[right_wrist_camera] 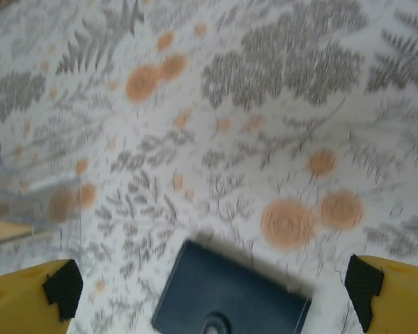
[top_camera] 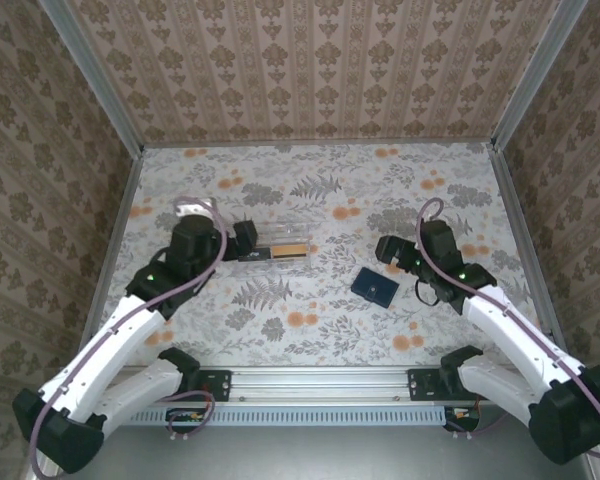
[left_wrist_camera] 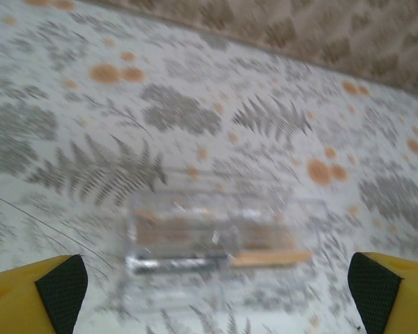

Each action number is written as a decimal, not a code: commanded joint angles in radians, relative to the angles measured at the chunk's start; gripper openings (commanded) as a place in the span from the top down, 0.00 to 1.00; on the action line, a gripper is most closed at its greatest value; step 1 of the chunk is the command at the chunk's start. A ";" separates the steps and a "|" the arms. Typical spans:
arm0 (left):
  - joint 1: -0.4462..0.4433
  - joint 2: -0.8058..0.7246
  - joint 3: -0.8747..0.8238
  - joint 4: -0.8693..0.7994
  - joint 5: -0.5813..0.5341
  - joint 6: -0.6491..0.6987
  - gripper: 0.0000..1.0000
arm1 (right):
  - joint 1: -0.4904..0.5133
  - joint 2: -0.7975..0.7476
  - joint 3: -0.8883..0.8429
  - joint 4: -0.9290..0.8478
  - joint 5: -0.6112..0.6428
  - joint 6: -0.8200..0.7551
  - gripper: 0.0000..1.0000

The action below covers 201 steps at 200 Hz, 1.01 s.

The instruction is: Take the credit cards out of the card holder

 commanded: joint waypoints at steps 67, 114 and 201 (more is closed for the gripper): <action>-0.526 0.135 -0.158 -0.009 -0.279 -0.331 0.00 | 0.102 0.120 -0.128 0.012 -0.039 0.019 0.00; -0.589 0.199 -0.204 0.062 -0.320 -0.380 0.00 | 0.124 0.230 -0.091 0.077 -0.084 -0.051 0.00; -0.591 0.157 -0.257 0.069 -0.300 -0.375 0.00 | 0.171 0.364 -0.015 0.050 -0.028 -0.063 0.00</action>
